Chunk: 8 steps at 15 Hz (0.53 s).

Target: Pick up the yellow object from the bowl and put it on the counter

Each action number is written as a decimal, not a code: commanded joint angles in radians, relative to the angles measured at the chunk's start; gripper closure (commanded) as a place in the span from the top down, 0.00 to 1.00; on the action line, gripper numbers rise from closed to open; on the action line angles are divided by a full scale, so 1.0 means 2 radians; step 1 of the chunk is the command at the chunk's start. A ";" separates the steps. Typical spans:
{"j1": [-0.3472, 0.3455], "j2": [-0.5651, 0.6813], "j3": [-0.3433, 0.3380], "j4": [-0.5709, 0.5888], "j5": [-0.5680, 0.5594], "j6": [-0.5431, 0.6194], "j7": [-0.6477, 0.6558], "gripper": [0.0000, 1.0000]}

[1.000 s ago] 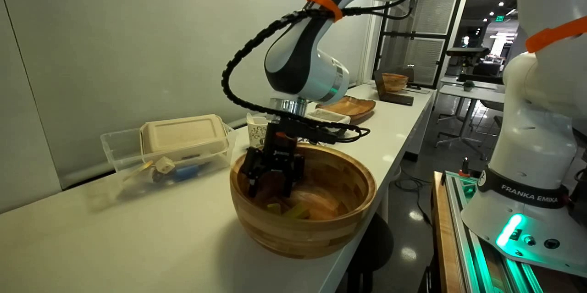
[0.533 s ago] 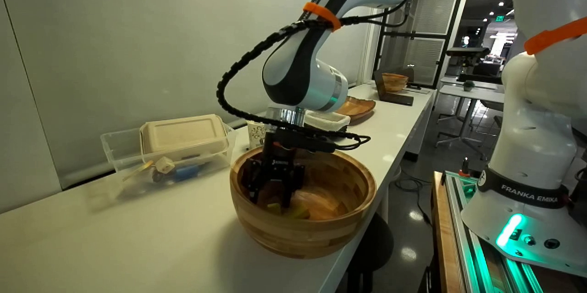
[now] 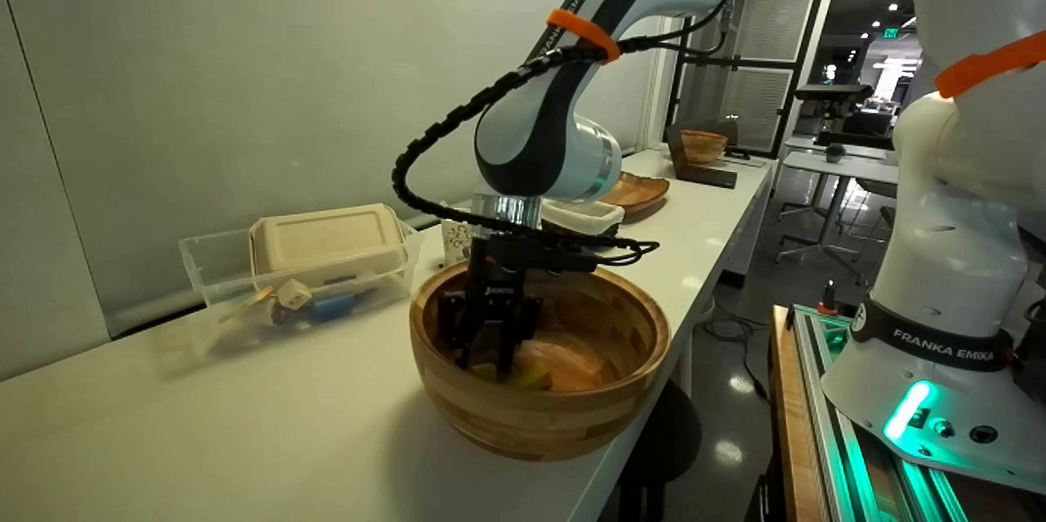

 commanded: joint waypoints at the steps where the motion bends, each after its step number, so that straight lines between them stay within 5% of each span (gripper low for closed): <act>1: 0.007 0.004 -0.005 -0.007 -0.035 0.023 0.027 0.86; 3: 0.005 0.009 -0.001 -0.005 -0.042 0.026 0.027 0.82; 8: 0.005 0.014 0.006 -0.004 -0.059 0.025 0.031 0.38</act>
